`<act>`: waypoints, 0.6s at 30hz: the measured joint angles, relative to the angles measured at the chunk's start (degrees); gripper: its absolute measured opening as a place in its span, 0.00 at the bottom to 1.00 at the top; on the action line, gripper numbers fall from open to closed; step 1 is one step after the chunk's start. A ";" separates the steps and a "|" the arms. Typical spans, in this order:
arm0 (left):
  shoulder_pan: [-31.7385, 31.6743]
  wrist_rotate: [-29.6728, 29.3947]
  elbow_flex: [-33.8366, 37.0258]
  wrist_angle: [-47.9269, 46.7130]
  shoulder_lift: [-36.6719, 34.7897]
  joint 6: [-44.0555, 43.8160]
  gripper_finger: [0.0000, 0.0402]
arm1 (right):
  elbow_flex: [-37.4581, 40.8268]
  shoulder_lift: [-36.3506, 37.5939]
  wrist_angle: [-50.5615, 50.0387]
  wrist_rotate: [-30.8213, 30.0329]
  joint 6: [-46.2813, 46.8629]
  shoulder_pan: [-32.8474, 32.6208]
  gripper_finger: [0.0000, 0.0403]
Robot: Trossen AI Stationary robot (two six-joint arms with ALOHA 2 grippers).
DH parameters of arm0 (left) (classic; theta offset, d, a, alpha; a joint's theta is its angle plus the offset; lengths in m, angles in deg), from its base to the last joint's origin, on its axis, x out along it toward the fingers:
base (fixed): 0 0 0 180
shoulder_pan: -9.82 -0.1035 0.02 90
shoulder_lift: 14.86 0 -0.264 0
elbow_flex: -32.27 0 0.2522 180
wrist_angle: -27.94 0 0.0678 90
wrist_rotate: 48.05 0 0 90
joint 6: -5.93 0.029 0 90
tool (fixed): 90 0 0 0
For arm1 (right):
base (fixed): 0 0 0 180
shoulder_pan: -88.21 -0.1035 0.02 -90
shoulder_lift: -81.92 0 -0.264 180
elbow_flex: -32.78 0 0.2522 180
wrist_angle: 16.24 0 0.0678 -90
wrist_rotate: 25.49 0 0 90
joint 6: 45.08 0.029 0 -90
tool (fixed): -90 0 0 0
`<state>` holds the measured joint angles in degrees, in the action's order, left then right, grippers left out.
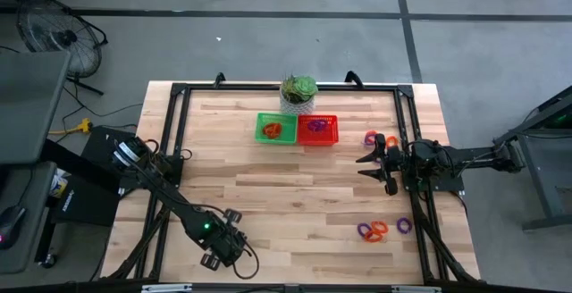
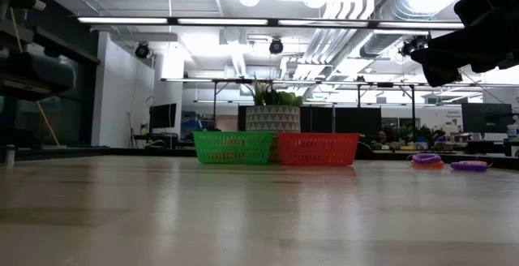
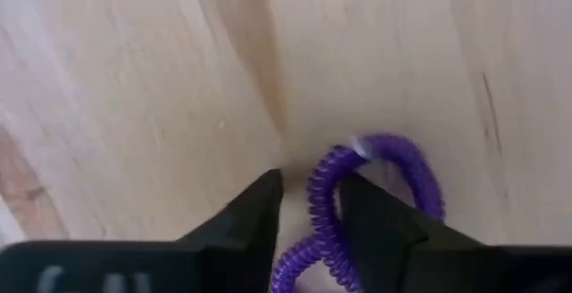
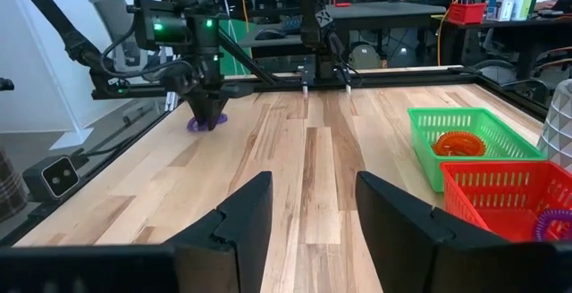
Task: Sort spring keychains
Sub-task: Put the purple spring keychain into the orange bin
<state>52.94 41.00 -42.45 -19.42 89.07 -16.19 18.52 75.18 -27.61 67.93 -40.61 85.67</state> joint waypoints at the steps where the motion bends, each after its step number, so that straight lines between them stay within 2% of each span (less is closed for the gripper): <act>1: -0.01 -0.27 0.01 -0.05 0.01 0.01 0.21 | 0.00 0.00 0.00 0.00 0.00 0.00 0.39; 4: -0.02 -0.44 0.05 -0.10 0.03 -0.01 0.08 | -0.01 0.00 0.00 0.00 0.00 0.00 0.40; 6: -0.03 -0.39 0.05 -0.10 0.05 -0.18 0.04 | -0.01 0.00 0.00 0.00 0.00 0.00 0.40; 12: -0.06 -0.17 -0.20 -0.45 0.12 -0.63 0.03 | -0.01 0.00 0.00 0.00 0.00 0.00 0.40; 18: -0.06 -0.25 -5.20 -8.72 0.38 -0.72 0.02 | -0.01 0.00 0.00 0.00 0.00 0.00 0.39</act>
<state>52.88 40.75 -47.66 -28.14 89.45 -16.90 18.51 75.18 -27.61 67.93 -40.61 85.67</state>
